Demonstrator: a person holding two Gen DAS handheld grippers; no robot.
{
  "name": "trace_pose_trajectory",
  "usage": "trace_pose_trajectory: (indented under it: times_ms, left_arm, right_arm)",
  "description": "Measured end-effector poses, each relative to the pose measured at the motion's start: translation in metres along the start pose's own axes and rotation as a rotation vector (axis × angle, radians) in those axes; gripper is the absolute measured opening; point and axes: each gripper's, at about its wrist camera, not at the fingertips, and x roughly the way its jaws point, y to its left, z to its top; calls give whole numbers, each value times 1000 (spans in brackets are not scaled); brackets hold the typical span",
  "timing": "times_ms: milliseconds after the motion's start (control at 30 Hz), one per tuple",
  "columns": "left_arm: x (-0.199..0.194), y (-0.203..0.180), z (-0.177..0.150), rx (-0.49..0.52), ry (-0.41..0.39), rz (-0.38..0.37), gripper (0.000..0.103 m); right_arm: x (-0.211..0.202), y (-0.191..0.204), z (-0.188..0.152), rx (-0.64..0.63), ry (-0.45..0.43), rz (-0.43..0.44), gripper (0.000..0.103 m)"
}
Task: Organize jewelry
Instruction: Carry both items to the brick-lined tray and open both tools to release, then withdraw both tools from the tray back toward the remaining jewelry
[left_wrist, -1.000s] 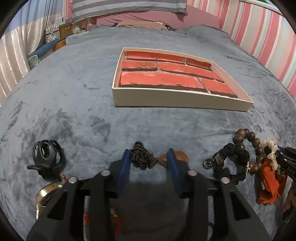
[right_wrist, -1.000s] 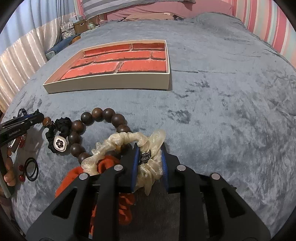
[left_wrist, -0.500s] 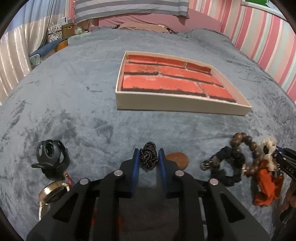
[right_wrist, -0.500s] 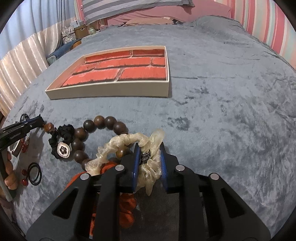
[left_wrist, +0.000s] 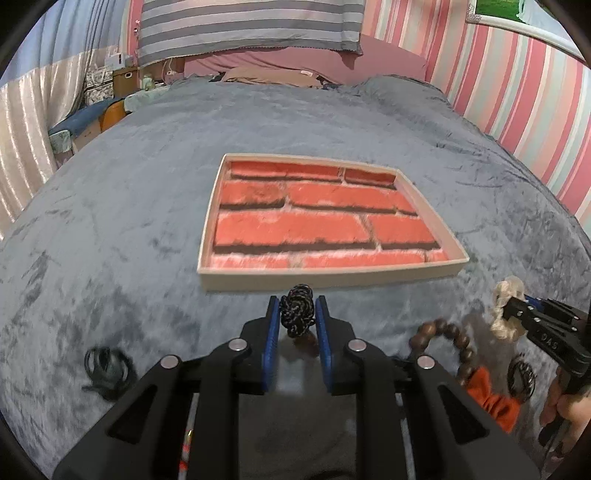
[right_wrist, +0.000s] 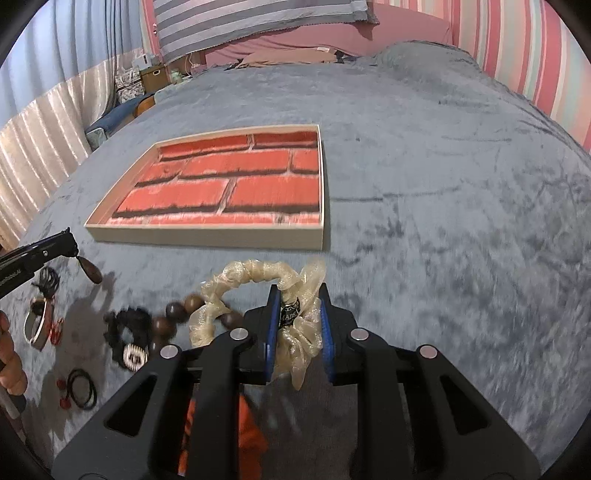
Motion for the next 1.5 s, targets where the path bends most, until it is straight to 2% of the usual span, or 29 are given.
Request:
trace_pose_trajectory:
  times_ms: [233,367,567,733,900,1000,1100,1167,1267,1300,1333,1367,1400,1500]
  left_arm:
    - [30,-5,60,-4,-12,9,20]
    - [61,-2,97,0,-5,42,20]
    - [119,12,135,-5,36,65,20]
    - [161,17,149,-2,64,83,20]
    - [190,22,149,-16,111,100,20]
    - [200,23,147,-13,154,97,20]
    - [205,24,146,-11,187,112,21]
    - [205,24,145,-5,201,136,21]
    - [197,23,145,1,197,124,22]
    - [190,24,144,-2,187,116,27]
    - [183,25,144,-9,176,111,32]
    - [178,25,144,-14,168,108,45]
    - [165,26,142,-20,145,102,52]
    - [138,24,136,-15,116,96,54]
  right_arm:
    - [26,2,57,-4,-32,-26,20]
    - [59,6,97,-5,-36,-27,20]
    - [124,5,150,18,-8,-48,20]
    - [168,2,170,34,24,-65,20]
    - [190,17,176,-25,57,-91,20]
    - [204,19,175,-36,135,-85,23]
    - [211,20,176,-46,166,-93,32]
    - [213,18,177,-43,183,-90,42]
    - [201,15,179,-35,150,-74,53]
    - [195,15,179,-30,139,-70,60]
    - [189,13,179,-28,127,-65,61]
    - [183,12,178,-29,116,-61,62]
    - [176,13,177,-29,105,-57,64]
    - [149,9,175,-19,68,-37,72]
